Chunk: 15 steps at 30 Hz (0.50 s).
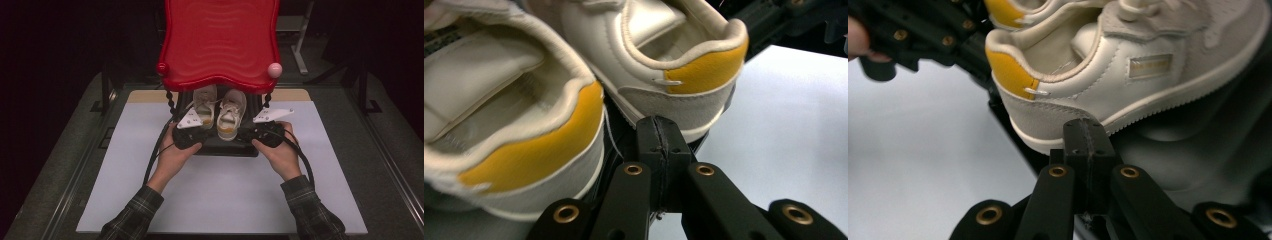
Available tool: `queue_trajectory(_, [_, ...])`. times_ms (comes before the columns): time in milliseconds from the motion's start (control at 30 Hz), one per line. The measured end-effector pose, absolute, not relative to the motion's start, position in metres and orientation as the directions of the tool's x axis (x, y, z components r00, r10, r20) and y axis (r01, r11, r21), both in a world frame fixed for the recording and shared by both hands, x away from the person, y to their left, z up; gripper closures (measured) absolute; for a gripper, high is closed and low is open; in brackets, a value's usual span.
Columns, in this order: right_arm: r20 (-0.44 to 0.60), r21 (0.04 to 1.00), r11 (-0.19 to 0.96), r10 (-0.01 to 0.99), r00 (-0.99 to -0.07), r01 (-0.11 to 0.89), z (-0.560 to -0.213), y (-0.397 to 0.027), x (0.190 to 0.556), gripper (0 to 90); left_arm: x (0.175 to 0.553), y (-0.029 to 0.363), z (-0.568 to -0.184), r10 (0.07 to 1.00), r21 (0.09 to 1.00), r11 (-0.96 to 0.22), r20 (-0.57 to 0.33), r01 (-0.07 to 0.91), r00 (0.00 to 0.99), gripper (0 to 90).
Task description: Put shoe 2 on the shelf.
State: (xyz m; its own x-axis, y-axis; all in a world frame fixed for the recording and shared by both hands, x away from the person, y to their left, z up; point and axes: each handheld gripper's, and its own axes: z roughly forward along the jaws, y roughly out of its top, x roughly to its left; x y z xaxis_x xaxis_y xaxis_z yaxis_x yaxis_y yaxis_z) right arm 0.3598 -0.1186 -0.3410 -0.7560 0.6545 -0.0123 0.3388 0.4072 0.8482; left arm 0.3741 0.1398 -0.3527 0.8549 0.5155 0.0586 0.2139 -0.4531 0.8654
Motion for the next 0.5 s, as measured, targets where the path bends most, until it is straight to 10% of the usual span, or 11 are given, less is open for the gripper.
queue_trajectory(500, [-0.071, 0.858, 0.390, 0.734, -0.675, 0.335, -0.3396, -0.1158, 0.3654, 90.0, 0.3780, 0.1338, -0.3505, 0.513, 0.880, -0.423, 0.036, 0.216, 0.858, 89.8])
